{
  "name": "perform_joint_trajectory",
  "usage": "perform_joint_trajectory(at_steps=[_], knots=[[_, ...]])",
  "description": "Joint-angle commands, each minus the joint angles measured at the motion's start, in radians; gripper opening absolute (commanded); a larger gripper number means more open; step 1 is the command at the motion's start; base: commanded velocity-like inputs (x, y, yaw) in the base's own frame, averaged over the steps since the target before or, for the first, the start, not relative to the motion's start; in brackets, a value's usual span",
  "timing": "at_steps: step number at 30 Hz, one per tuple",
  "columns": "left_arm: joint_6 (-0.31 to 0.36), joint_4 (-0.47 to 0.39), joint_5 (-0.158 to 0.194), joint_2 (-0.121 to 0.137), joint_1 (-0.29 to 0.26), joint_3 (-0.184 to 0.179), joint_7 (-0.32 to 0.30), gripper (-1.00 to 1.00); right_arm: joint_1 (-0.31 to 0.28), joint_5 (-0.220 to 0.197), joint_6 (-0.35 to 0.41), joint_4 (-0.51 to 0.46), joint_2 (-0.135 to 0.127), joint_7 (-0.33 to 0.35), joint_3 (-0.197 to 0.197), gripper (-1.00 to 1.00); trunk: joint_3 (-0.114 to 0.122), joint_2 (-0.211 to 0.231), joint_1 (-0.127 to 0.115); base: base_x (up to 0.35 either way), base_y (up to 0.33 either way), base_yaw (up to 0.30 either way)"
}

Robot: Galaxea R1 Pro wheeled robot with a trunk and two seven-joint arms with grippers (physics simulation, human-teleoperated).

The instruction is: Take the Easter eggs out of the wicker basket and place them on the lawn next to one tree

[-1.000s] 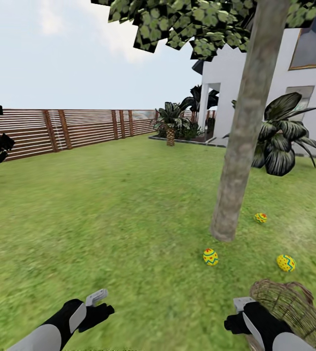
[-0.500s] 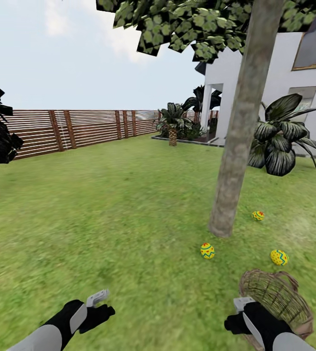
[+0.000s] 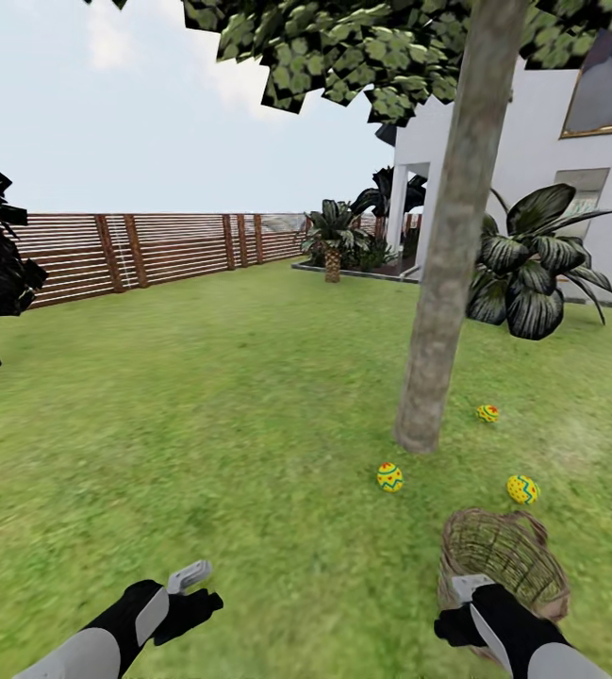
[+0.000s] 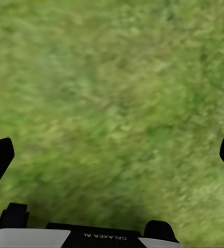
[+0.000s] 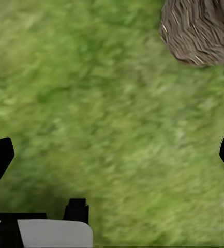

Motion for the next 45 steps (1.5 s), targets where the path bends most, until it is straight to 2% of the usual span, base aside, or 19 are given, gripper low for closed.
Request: perform_joint_trajectory(at_steps=[1,35,45], knots=[[0.006,-0.002,0.010,0.001,0.000,-0.001,0.001,1.00,0.000,0.006,0.006,-0.002,-0.001,0.006,0.005,1.00,0.002,0.006,-0.004,-0.153,-0.121,0.000],[0.005,0.006,0.009,0.001,0.000,-0.001,0.001,1.00,0.000,0.006,0.006,-0.002,-0.001,0.007,0.005,1.00,0.108,0.244,-0.135,-0.024,-0.019,0.000],[0.005,0.009,0.009,0.008,0.000,0.001,0.001,1.00,0.000,0.006,0.004,0.000,0.012,0.007,0.005,1.00,0.140,0.314,-0.173,0.000,0.000,0.000]])
